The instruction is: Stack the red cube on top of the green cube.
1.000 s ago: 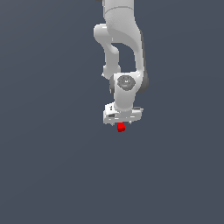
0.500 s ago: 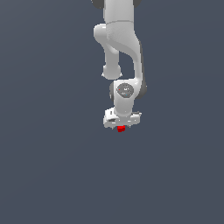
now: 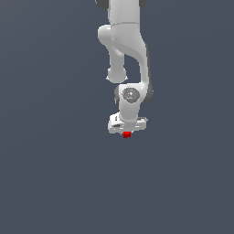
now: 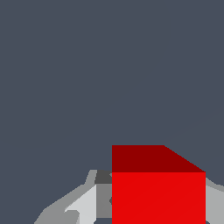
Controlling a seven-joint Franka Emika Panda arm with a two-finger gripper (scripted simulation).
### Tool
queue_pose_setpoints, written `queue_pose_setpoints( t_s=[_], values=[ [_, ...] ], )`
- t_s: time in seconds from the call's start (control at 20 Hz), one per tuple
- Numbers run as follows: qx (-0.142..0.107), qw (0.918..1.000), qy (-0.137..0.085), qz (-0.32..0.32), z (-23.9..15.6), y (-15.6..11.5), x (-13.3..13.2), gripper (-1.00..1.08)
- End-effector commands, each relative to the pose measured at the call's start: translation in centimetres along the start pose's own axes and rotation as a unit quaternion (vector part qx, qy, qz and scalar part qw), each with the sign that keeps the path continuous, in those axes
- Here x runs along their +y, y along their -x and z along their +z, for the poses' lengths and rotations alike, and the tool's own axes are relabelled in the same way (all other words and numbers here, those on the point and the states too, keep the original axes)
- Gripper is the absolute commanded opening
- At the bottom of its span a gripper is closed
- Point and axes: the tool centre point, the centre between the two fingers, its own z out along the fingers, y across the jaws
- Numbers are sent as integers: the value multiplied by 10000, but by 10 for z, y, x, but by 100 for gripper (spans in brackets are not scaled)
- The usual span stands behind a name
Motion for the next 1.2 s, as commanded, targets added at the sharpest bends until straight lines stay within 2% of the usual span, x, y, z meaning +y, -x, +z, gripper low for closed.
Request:
queue_pose_setpoints(
  t_s=[0.0, 0.4, 1.15],
  values=[
    [1, 10000, 1, 1, 0, 0, 0, -100],
    [1, 10000, 1, 1, -14, 1, 0, -100],
    [1, 10000, 1, 1, -94, 1, 0, -100]
  ],
)
